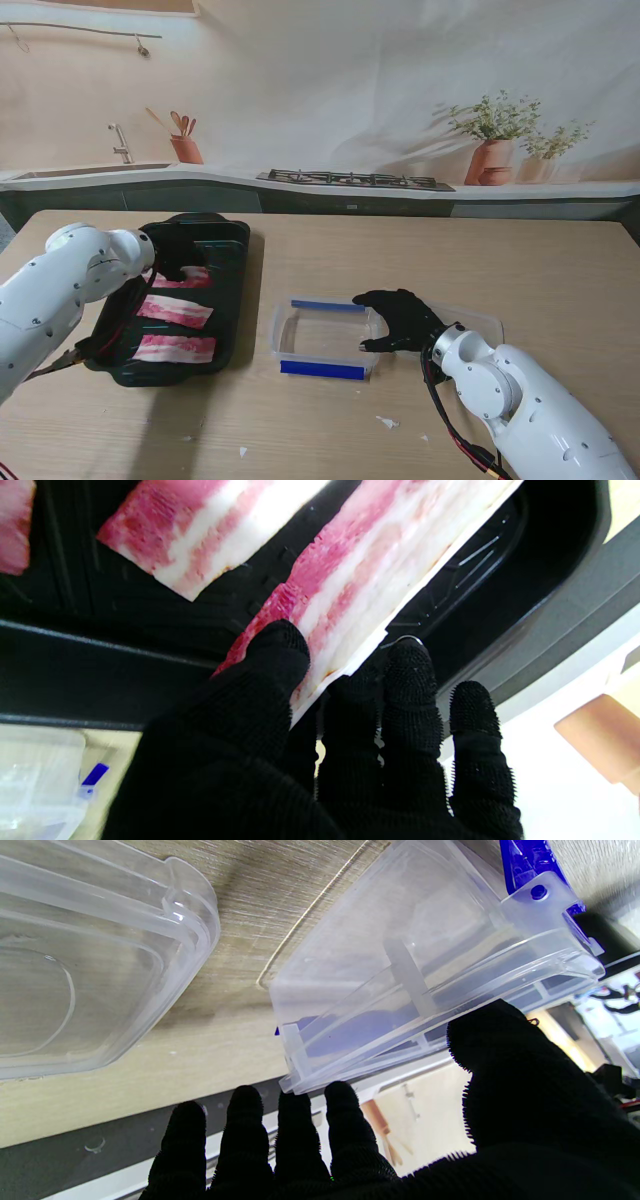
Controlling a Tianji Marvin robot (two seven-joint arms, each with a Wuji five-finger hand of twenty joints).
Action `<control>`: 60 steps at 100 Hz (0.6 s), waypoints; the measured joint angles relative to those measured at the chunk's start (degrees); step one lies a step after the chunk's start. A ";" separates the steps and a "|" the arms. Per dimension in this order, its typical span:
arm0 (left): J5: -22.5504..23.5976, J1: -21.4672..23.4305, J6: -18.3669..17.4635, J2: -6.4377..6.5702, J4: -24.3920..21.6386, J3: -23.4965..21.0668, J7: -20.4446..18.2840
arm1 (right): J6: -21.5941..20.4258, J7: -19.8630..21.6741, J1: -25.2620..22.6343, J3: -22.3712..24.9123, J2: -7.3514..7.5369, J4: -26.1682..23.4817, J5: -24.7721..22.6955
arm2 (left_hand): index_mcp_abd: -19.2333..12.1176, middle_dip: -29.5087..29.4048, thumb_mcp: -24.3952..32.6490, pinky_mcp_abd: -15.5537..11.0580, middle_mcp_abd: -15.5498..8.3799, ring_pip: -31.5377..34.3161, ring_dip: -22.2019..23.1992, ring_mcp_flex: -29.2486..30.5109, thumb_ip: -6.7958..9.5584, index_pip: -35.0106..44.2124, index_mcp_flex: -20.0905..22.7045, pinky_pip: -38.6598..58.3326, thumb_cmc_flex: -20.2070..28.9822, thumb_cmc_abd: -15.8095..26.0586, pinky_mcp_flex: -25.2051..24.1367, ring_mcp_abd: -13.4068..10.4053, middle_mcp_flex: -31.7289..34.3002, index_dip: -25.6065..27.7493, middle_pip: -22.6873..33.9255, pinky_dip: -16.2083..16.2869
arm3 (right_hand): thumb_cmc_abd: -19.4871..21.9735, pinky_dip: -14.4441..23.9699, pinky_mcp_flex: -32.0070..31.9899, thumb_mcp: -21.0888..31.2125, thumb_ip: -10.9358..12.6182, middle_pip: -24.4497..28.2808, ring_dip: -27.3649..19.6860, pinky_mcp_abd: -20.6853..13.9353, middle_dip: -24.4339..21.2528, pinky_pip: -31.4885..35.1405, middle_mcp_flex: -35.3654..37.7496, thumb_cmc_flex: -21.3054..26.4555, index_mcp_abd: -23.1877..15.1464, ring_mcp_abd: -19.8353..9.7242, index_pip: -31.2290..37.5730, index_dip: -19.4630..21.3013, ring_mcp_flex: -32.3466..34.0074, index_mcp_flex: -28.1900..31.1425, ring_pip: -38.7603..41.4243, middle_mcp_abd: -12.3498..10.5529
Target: Separate the bacon slices onto the tray
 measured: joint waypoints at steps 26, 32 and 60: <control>-1.78 -6.21 2.01 0.15 5.80 12.06 3.91 | 0.20 0.06 -0.04 -0.01 0.01 -0.08 -0.03 | -1.36 0.00 0.00 -0.71 -0.87 -0.79 -0.72 -0.86 -0.01 0.00 -0.06 -0.72 -0.61 0.00 -0.72 -0.83 -0.94 0.00 -0.13 -0.05 | 0.00 0.00 0.00 0.00 0.00 0.00 0.00 0.00 0.00 0.00 0.00 0.00 -0.02 0.00 -0.01 0.00 0.00 -0.21 0.00 0.00; -2.87 -7.07 2.92 0.19 6.33 13.98 4.10 | 0.25 0.06 -0.07 0.00 0.01 -0.13 -0.03 | -1.38 0.00 0.00 -0.71 -0.90 -0.79 -0.72 -0.86 -0.01 0.00 -0.08 -0.72 -0.61 0.00 -0.72 -0.83 -0.94 0.00 -0.13 -0.05 | 0.00 0.00 0.00 0.00 0.00 0.00 0.00 0.00 0.00 0.00 0.00 0.00 -0.02 0.00 -0.01 0.00 0.00 -0.21 0.00 0.00; -7.56 -10.02 6.31 0.14 7.42 20.59 0.03 | 0.45 0.27 -0.04 -0.07 0.01 -0.16 0.09 | -2.06 -0.07 0.00 -0.72 -1.47 -1.21 -1.54 -1.06 -0.01 0.18 -0.86 -0.72 -0.62 0.01 -1.34 -0.86 -1.52 -0.15 -0.15 -0.17 | 0.00 0.00 0.00 0.00 0.00 0.00 0.00 0.00 0.00 0.00 0.00 0.00 -0.08 0.00 -0.02 0.00 0.00 -0.67 0.00 0.00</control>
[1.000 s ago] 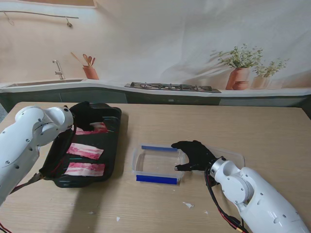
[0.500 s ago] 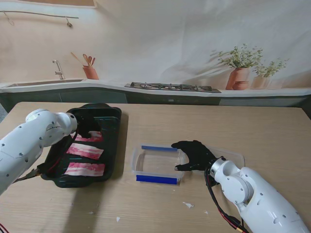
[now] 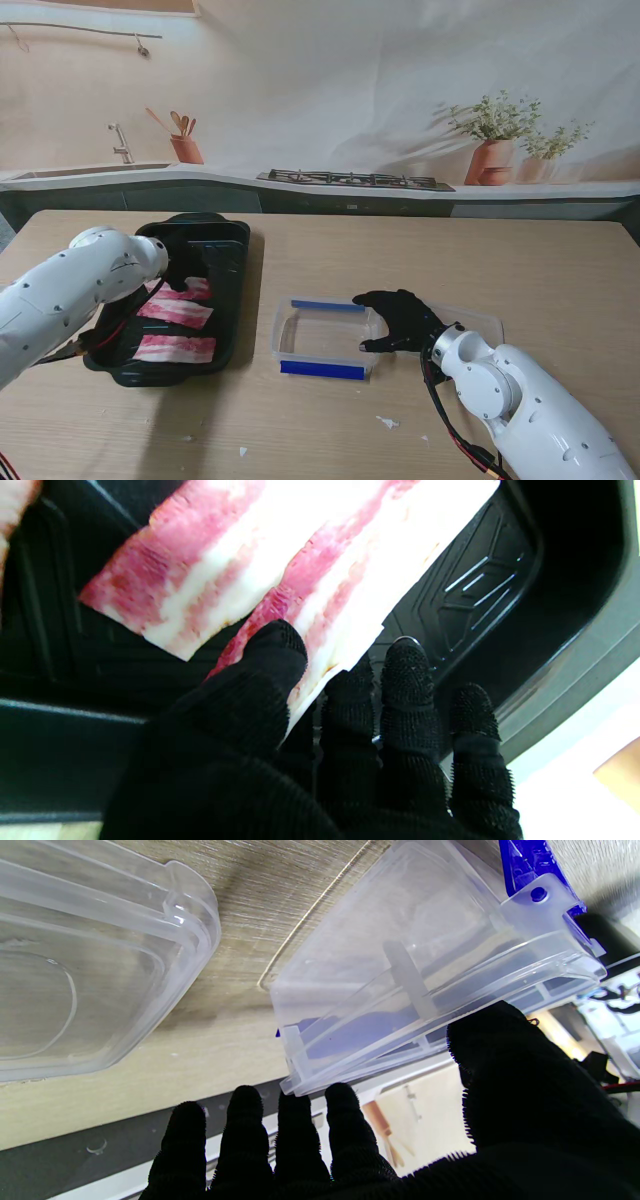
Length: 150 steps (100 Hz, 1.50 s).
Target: Separate the bacon slices onto the tray
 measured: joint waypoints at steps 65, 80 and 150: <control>-0.69 -7.73 4.04 -0.07 4.40 19.76 14.91 | -0.01 -0.01 0.16 -0.16 0.01 0.15 0.14 | -4.63 -3.81 -0.43 0.09 -3.03 -4.57 -6.20 -2.41 0.00 0.63 -0.10 -0.85 -0.80 0.04 -2.29 -2.87 -0.68 -6.91 -1.95 -0.59 | 0.00 0.00 0.00 0.00 0.00 0.00 0.00 0.00 0.00 0.00 0.00 0.00 0.00 0.00 0.00 0.00 0.00 -0.05 0.00 0.00; -1.81 -8.94 5.06 -0.13 4.57 21.59 15.59 | -0.02 -0.01 0.18 -0.17 0.01 0.17 0.20 | -4.04 -17.04 5.14 0.16 -3.58 -10.40 -12.05 -6.71 0.00 -5.53 -0.54 -1.52 -4.52 0.33 -4.40 -2.66 -9.38 -16.87 -2.20 -0.87 | 0.00 0.00 0.00 0.00 0.00 0.00 0.00 0.00 0.00 0.00 0.00 0.00 0.00 0.00 0.00 0.00 0.00 -0.05 0.00 0.00; 10.84 3.86 7.42 -0.01 -0.43 -3.34 18.23 | -0.19 -0.30 0.24 -0.20 -0.01 0.41 0.24 | 14.05 -51.32 3.74 1.53 8.40 -32.25 -33.25 -33.15 3.72 -38.99 -22.80 -10.51 -28.15 5.67 -11.06 5.74 -38.27 -31.59 -22.18 -6.39 | 0.00 0.00 0.00 0.00 0.00 0.00 0.00 0.00 0.00 0.00 0.00 0.00 0.00 0.00 -0.03 0.00 0.00 -0.06 0.00 0.00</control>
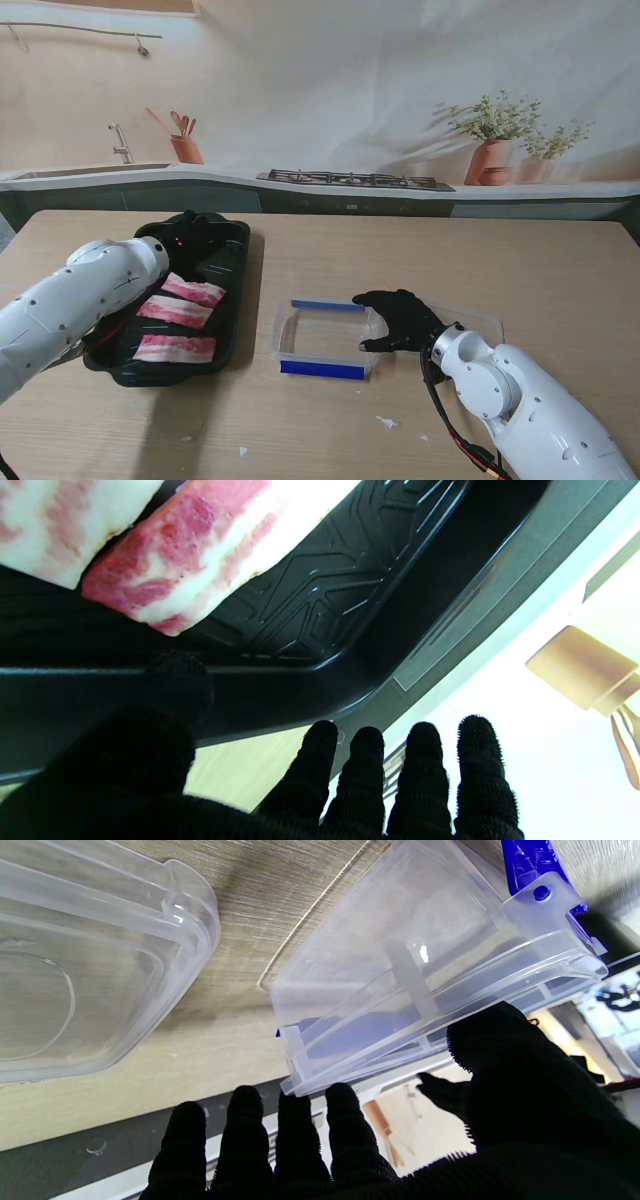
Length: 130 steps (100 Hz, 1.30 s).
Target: Separate the bacon slices onto the tray
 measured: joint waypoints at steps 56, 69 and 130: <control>2.47 18.21 -1.26 -2.55 -16.86 -24.31 3.71 | -1.40 -0.39 -0.69 1.14 -0.03 -0.48 -0.12 | -0.55 0.55 -2.31 0.01 -0.13 -0.69 0.35 -0.91 0.01 1.27 0.00 -0.33 -0.01 0.78 -0.01 0.00 -0.01 0.00 1.72 -0.08 | 0.00 0.00 0.00 0.00 0.00 0.00 0.00 0.01 0.00 0.00 0.00 0.00 0.07 -0.01 0.73 -0.01 0.00 0.99 0.00 0.00; 1.66 23.25 -0.91 -3.40 -21.63 -28.78 4.14 | -1.84 -0.50 -0.80 1.26 -0.02 -0.62 -0.03 | -0.61 1.24 -2.42 0.04 -0.30 0.03 0.36 -0.91 0.02 1.95 0.00 -0.33 -0.01 0.78 -0.01 0.02 -0.01 0.20 2.82 -0.08 | 0.00 0.00 0.00 0.00 0.00 0.00 0.00 0.02 0.00 0.00 0.00 0.00 0.07 -0.01 0.74 -0.01 0.00 0.99 0.00 0.00; -23.45 43.09 1.40 -7.18 -38.16 -36.92 1.07 | -5.35 -0.67 -2.99 4.20 -0.13 -3.97 0.93 | 0.15 1.22 -6.10 2.28 -0.31 -3.64 -0.36 -0.91 0.66 1.42 0.91 -1.12 1.70 1.30 0.02 1.56 0.04 0.63 1.97 -1.26 | 0.00 0.00 0.00 0.00 0.00 0.00 0.01 0.06 0.00 0.00 0.00 0.00 0.10 -0.01 0.74 -0.01 0.00 1.01 0.00 0.00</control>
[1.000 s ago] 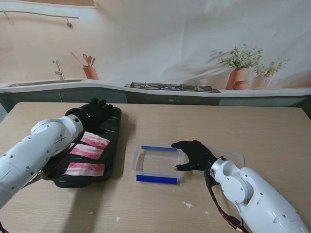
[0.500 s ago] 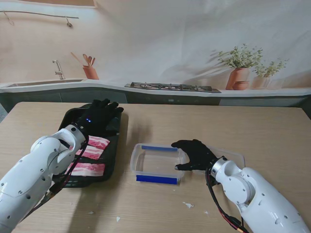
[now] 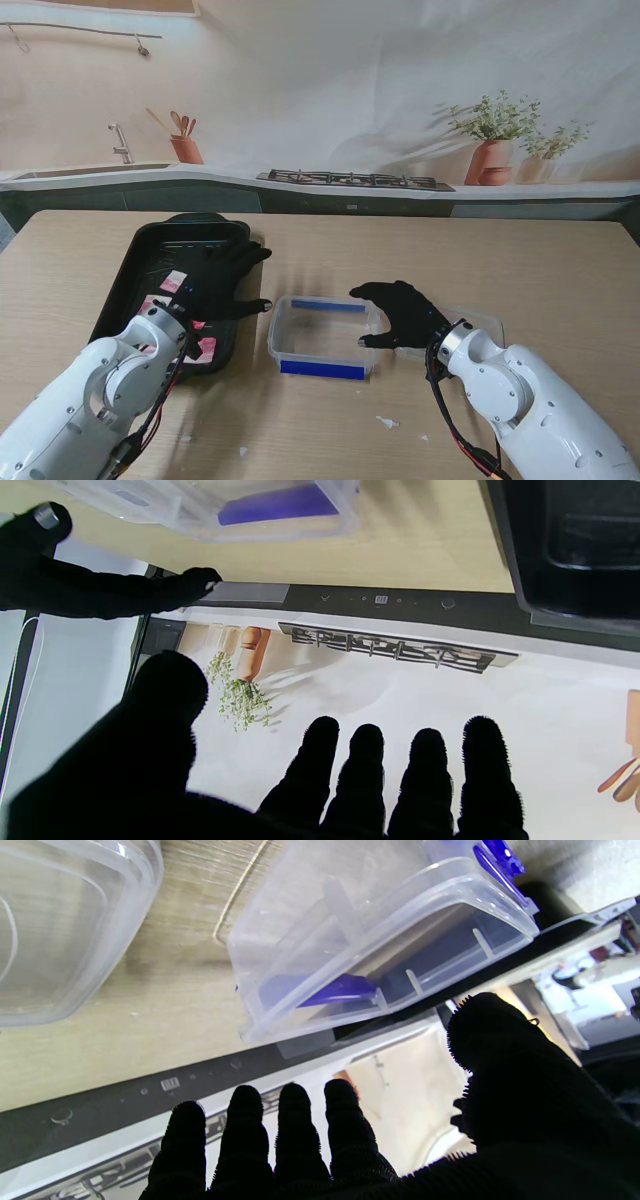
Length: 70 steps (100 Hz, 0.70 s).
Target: Separate the bacon slices onto the tray
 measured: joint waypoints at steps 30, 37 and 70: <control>-6.55 4.15 -4.16 -0.83 -1.75 -0.74 -0.55 | -1.57 -0.29 -1.72 1.78 -0.13 -2.41 1.12 | -0.06 -2.07 0.41 -0.98 0.00 -3.64 -0.16 -0.15 0.68 -0.69 -0.01 -2.27 0.69 -0.01 0.00 -2.04 -0.04 -0.40 -4.01 -0.72 | 0.70 0.00 0.00 -0.98 0.00 0.00 0.00 0.03 0.00 0.00 0.00 0.00 0.00 0.00 -0.11 0.00 0.00 0.02 0.00 0.00; -7.11 4.92 -3.80 -0.88 -2.74 -0.72 -0.52 | -2.02 -0.39 -2.17 2.18 -0.17 -3.07 1.45 | -0.06 -2.07 0.41 -0.98 0.00 -3.64 -0.16 -0.15 0.68 -0.69 -0.01 -2.27 0.69 -0.03 0.00 -2.04 -0.04 -0.40 -4.01 -0.72 | 0.70 0.00 0.00 -1.02 0.00 0.00 0.00 0.04 0.00 0.00 0.00 0.00 0.01 0.00 -0.24 0.00 0.00 0.02 0.00 0.00; -10.19 9.54 -1.52 -1.88 -6.35 -1.38 2.23 | -3.34 -0.18 -4.32 3.39 -0.63 -6.09 9.86 | -0.07 -1.90 0.40 -0.93 0.00 -2.41 0.00 -0.15 0.68 -0.69 0.00 -2.27 0.71 -0.81 0.00 -1.59 -0.04 -0.40 -1.99 -0.72 | 5.99 0.00 0.94 -7.66 1.75 0.00 0.00 1.40 -0.11 0.00 0.00 0.61 0.04 0.07 -1.41 0.00 0.00 0.11 0.00 0.00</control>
